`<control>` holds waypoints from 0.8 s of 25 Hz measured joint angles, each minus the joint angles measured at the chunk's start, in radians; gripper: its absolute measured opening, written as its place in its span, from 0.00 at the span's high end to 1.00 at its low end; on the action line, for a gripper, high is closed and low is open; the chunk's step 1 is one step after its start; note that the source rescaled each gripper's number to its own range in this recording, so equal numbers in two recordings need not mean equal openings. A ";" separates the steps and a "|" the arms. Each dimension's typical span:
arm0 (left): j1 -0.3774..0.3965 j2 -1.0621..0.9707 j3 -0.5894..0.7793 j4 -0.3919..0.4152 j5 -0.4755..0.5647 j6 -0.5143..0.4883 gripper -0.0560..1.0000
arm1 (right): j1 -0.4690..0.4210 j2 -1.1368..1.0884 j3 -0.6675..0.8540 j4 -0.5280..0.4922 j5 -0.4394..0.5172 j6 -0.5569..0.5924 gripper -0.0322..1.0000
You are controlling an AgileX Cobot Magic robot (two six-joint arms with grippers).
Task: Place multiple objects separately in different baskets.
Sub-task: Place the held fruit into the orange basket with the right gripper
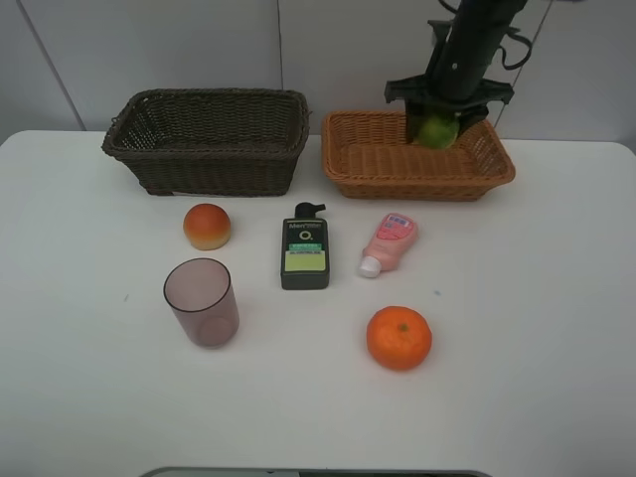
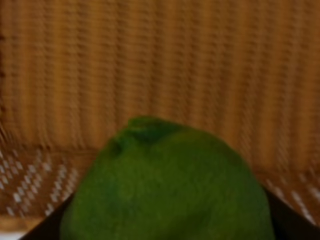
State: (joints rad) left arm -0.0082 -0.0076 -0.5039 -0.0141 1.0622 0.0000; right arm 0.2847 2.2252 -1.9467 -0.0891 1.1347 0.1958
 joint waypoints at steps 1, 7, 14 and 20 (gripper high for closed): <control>0.000 0.000 0.000 0.000 0.000 0.000 0.07 | 0.006 0.029 -0.035 -0.001 -0.009 0.001 0.50; 0.000 0.000 0.000 0.000 0.000 0.000 0.07 | 0.017 0.135 -0.119 -0.035 -0.084 0.063 0.50; 0.000 0.000 0.000 0.000 0.000 0.000 0.07 | 0.017 0.184 -0.119 -0.051 -0.171 0.081 0.50; 0.000 0.000 0.000 0.000 0.000 0.000 0.07 | 0.017 0.216 -0.119 -0.052 -0.183 0.081 0.50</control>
State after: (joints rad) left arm -0.0082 -0.0076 -0.5039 -0.0141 1.0622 0.0000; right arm 0.3020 2.4414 -2.0661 -0.1414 0.9514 0.2771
